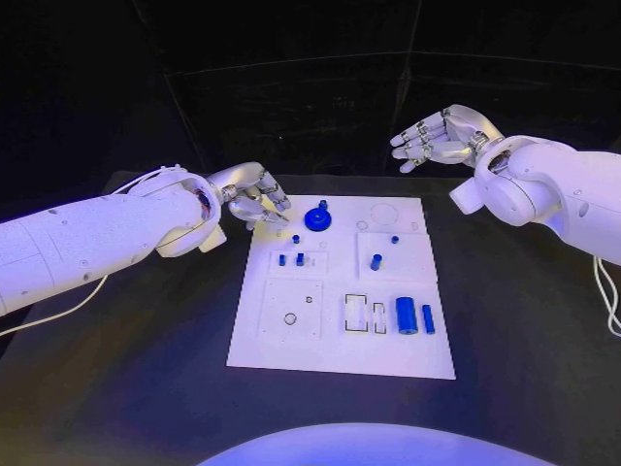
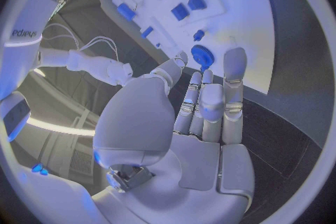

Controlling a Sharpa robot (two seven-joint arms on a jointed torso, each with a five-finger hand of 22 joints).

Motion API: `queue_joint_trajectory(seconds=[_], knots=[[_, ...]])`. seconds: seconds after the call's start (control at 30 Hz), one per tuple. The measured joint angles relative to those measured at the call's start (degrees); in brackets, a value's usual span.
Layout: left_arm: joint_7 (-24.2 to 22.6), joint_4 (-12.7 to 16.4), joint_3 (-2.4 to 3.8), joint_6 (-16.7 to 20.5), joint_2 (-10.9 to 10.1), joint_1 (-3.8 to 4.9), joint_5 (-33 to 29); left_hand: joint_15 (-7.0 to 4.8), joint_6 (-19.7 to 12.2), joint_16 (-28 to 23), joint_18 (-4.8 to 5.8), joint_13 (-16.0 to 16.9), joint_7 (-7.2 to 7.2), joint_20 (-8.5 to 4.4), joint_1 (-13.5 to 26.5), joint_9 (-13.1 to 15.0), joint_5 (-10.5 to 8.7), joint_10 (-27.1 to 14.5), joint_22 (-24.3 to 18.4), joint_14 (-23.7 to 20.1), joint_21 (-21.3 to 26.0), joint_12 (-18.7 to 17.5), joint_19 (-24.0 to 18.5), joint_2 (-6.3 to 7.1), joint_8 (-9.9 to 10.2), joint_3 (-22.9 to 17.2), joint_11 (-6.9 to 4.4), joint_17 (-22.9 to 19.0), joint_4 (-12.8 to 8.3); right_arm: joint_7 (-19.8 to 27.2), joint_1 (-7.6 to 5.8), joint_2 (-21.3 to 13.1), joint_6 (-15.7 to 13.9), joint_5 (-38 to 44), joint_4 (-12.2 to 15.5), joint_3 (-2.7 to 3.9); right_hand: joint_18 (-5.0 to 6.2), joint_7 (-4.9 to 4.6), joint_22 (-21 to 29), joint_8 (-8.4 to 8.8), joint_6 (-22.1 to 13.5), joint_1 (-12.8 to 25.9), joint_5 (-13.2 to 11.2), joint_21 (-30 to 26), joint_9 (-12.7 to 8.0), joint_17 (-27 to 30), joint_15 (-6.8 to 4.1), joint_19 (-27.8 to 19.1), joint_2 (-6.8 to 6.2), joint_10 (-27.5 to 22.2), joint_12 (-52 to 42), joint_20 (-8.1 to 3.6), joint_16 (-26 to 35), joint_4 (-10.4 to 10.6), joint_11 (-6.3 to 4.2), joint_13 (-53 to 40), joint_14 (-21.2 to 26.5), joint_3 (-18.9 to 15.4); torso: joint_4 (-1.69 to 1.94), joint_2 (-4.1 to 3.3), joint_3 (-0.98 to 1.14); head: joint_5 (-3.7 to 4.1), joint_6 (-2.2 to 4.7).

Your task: Assemble the parts on the task board

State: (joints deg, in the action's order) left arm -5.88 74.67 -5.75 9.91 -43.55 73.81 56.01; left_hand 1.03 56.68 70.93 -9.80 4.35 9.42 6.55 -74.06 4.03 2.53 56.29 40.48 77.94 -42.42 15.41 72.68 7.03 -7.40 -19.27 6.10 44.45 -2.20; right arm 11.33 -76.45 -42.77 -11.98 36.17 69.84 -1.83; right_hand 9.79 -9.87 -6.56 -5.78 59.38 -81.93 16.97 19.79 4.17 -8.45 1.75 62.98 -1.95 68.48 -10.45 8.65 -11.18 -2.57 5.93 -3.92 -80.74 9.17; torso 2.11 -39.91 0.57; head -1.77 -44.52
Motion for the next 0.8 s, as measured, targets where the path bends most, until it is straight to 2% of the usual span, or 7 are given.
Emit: queue_joint_trajectory(seconds=[0.07, 0.13, 0.17, 0.3, 0.53, 0.63, 0.8], knots=[[-1.69, 0.48, 0.0, 0.83, -0.74, 0.02, -6.24, -0.42, 0.91, -0.89, 0.01, 0.52, -0.55, -0.12, -0.43, 0.12, 0.14, 2.25, -0.87, -0.78, 1.07, 1.58, -0.57, -0.81, -0.45, 0.06, -0.59, -1.74, 0.06, -0.42, 0.02, -0.54, 0.24, 2.42, 0.39, 0.0, 0.0, 0.92, -1.72, -0.37, 1.59, -0.48, -0.34, 3.34, 0.1, -1.67, -1.36, 3.6, -0.38, 2.2, -0.87, -2.15, -2.8, -1.3, -1.15, -0.28, -2.62, 0.47, -0.03, 0.02, 0.02, 0.3, 0.32], [-3.8, 1.39, 0.0, 1.35, -1.45, 0.02, -13.59, -0.73, 1.19, -1.49, 0.01, 0.85, -0.82, -0.26, -0.76, 0.13, 0.14, 3.22, -1.15, -1.2, 1.34, 2.49, -0.72, -1.14, -0.6, 0.06, -1.0, -3.05, 0.06, -1.05, 0.14, -1.23, 0.59, 5.65, 1.09, 0.0, 0.0, 1.2, -3.88, -0.37, 2.57, -0.55, -0.58, 7.17, 0.04, -4.62, -2.15, 6.34, -0.44, 3.39, -1.04, -3.88, -8.3, -2.53, -2.29, -0.42, -3.3, 0.89, -0.03, 0.02, 0.02, 0.54, 0.64], [-5.25, 2.18, 0.0, 1.53, -1.9, 0.0, -18.39, -0.78, 1.18, -1.54, 0.01, 0.91, -0.82, -0.31, -0.76, 0.13, 0.14, 3.31, -1.22, -1.54, 1.38, 2.58, -0.78, -1.13, -0.6, 0.06, -1.09, -3.54, 0.06, -1.54, 0.26, -1.74, 0.85, 7.97, 1.81, 0.0, 0.0, 1.48, -5.08, -0.37, 2.87, -0.53, -0.63, 9.13, -0.06, -6.68, -2.73, 6.93, -0.47, 4.04, -1.04, -4.47, -12.27, -3.06, -2.34, -0.5, -3.3, 1.1, -0.05, 0.04, 0.01, 0.76, 0.88], [-9.37, 4.61, -0.08, 1.73, -3.13, -0.1, -30.65, -0.74, 1.19, -3.11, 0.03, 0.91, -0.82, -0.49, -1.0, 0.08, 0.14, 2.92, -1.69, -3.2, 2.49, 2.99, -1.47, -1.38, -0.6, 0.06, -0.98, -6.36, 0.06, -3.21, 0.82, -3.4, 1.58, 15.18, 4.32, 0.0, 0.01, 1.56, -8.38, 0.56, 2.94, 0.28, -0.69, 14.01, -0.32, -11.26, -2.8, 6.3, -1.28, 4.21, -1.04, -5.38, -20.32, -4.68, -2.36, -0.64, -3.2, 2.6, -0.07, 0.07, -0.03, 1.7, 1.46], [-16.2, 9.03, -0.16, 1.65, -5.4, -0.3, -48.31, -0.49, 1.18, -7.25, 0.05, 0.91, -0.82, -0.32, -1.07, -0.03, 0.14, 2.05, -2.86, -7.44, 4.64, 3.9, -2.82, -1.85, -0.6, 0.48, -0.88, -14.05, 0.48, -7.98, 2.5, -6.21, 1.78, 31.58, 9.82, -0.04, 0.0, 1.67, -12.04, 1.14, 3.06, 2.36, -1.78, 19.27, -0.32, -15.29, -2.8, 4.98, -1.99, 4.21, -0.35, -5.08, -26.31, -5.97, -2.35, -0.75, -3.2, 3.89, -0.33, 0.02, -0.08, 4.32, 2.68], [-17.88, 10.22, -0.16, 1.6, -5.88, -0.38, -51.94, -0.4, 1.18, -7.71, 0.05, 0.91, -0.82, -0.14, -1.01, -0.03, 0.14, 2.05, -3.1, -7.73, 4.7, 4.15, -3.0, -1.91, -0.6, 0.61, -0.88, -15.22, 0.62, -9.94, 3.42, -6.7, 1.42, 37.35, 11.44, -0.04, 0.01, 1.76, -12.91, 1.14, 3.14, 3.36, -2.13, 20.54, -0.32, -18.59, -2.8, 4.57, -2.37, 3.13, 0.27, -5.08, -29.78, -6.14, -2.15, -0.71, -3.2, 4.27, -0.5, 0.01, -0.08, 5.38, 3.08], [-19.8, 11.7, -0.16, 1.53, -6.3, -0.46, -55.7, -0.4, 1.18, -8.08, 0.06, 0.9, -0.82, -0.16, -1.01, -0.03, 0.14, 2.05, -3.24, -8.14, 4.95, 4.32, -3.01, -1.91, -0.6, 0.61, -0.88, -15.86, 0.62, -13.08, 5.4, -6.79, 0.69, 45.82, 13.21, -0.06, 0.0, 1.76, -14.28, 1.51, 3.14, 4.69, -2.27, 22.61, -0.32, -27.4, -2.8, 4.38, -3.11, 1.51, 0.76, -4.88, -38.35, -6.28, -1.95, -0.22, -3.2, 5.35, -0.57, 0.01, -0.1, 6.44, 3.47]])
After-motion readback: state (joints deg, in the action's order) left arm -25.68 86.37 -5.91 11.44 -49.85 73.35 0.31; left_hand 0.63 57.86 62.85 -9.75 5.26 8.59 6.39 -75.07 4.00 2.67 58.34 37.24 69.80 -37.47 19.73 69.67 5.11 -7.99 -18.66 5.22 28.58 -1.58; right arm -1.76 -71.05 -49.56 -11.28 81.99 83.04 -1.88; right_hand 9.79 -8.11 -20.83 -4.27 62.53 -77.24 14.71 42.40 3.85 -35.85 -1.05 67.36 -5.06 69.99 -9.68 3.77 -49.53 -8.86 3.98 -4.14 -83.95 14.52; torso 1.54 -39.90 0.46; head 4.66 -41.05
